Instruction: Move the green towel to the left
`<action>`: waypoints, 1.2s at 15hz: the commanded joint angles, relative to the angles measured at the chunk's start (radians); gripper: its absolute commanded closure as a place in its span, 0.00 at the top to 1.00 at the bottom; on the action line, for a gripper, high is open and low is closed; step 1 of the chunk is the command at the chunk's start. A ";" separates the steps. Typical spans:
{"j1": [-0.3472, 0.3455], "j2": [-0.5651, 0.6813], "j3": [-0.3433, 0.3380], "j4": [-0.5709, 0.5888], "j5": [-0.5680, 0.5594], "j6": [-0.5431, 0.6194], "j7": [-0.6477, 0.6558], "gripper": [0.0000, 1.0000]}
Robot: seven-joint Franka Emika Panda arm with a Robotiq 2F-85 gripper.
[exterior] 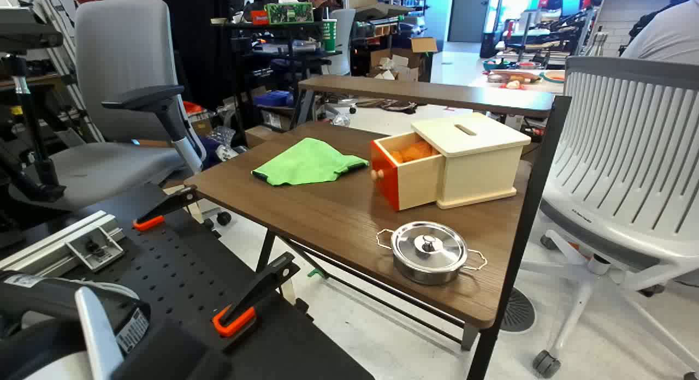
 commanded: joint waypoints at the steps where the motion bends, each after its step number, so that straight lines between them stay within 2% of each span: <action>1: 0.023 0.004 -0.018 0.003 -0.010 -0.003 0.009 1.00; 6: 0.023 0.004 -0.018 0.004 -0.010 -0.003 0.009 1.00; 9: 0.027 0.056 -0.009 -0.037 -0.010 0.085 0.019 1.00; 13: 0.050 0.200 -0.008 -0.082 0.001 0.245 0.005 1.00; 18: 0.072 0.426 -0.018 -0.110 -0.023 0.540 0.023 1.00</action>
